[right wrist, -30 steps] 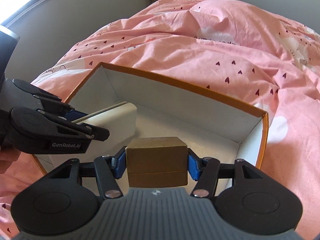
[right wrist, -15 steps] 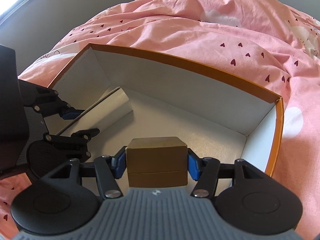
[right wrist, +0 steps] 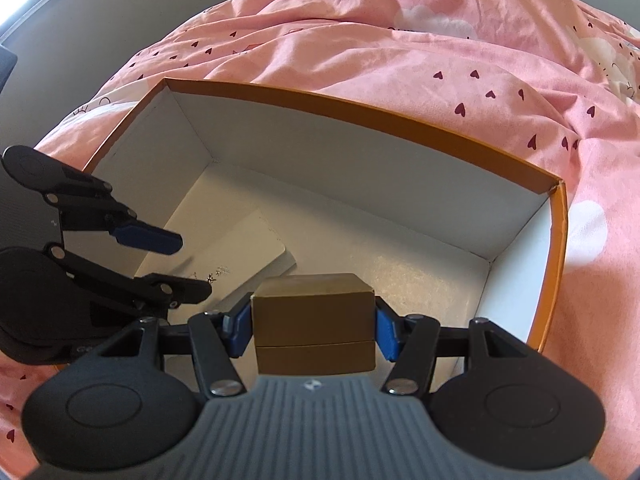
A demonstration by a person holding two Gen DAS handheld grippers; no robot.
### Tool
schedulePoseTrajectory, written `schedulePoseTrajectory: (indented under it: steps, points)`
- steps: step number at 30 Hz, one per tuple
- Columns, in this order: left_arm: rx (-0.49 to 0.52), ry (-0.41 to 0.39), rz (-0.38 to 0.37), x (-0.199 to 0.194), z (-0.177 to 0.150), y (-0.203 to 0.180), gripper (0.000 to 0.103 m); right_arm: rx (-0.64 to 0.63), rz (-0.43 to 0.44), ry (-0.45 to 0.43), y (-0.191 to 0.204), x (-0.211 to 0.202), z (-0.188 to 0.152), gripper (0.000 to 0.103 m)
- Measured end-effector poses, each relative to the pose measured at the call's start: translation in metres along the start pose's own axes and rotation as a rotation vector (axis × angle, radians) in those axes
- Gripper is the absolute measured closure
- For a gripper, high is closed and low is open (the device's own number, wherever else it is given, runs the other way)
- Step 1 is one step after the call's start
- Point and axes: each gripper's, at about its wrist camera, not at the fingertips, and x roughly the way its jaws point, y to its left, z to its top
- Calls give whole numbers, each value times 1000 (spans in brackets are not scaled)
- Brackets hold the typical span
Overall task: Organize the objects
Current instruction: 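Lower the cream case into the box and open the left tool while the right tool holds the gold box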
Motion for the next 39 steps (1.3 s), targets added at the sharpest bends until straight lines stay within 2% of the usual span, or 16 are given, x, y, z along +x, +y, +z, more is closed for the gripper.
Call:
schedulePoseTrajectory:
  steps: [3, 6, 9, 13, 17, 19, 22, 26, 29, 32, 34, 35, 37, 39]
  points:
    - [41, 14, -11, 11, 5, -5, 47, 20, -6, 0, -5, -1, 2, 42]
    - [61, 9, -2, 22, 10, -12, 38, 82, 1, 6, -14, -1, 9, 42]
    - [69, 9, 44, 31, 15, -16, 35, 134, -9, 3, -21, 1, 15, 42]
    - [-33, 47, 26, 40, 18, -2, 33, 179, -8, -1, -24, 3, 21, 42]
    - [-55, 68, 112, 40, 17, 9, 34, 183, -4, -3, -23, 3, 24, 42]
    - [-29, 73, 173, 40, 15, 12, 36, 177, -1, -1, -22, 5, 26, 42]
    - [35, 79, 177, 39, 9, 9, 36, 177, 15, 6, -21, 8, 29, 42]
    - [119, 24, 220, 34, 6, 1, 36, 243, 59, 18, -25, 15, 35, 42]
    - [129, -46, 204, 24, 6, 4, 35, 302, 76, 10, -26, 18, 39, 42]
    - [131, -85, 189, 19, 10, 7, 41, 349, 87, 6, -25, 21, 43, 42]
    - [163, -85, 155, 15, 11, 7, 57, 361, 93, 7, -24, 23, 46, 42]
    - [174, -83, 130, 15, 12, 6, 60, 362, 92, 8, -23, 24, 46, 42]
    - [177, -71, 49, 15, 6, 2, 72, 363, 89, 7, -22, 25, 47, 42]
    - [178, -40, -21, 15, 1, -1, 76, 361, 88, 8, -21, 25, 48, 42]
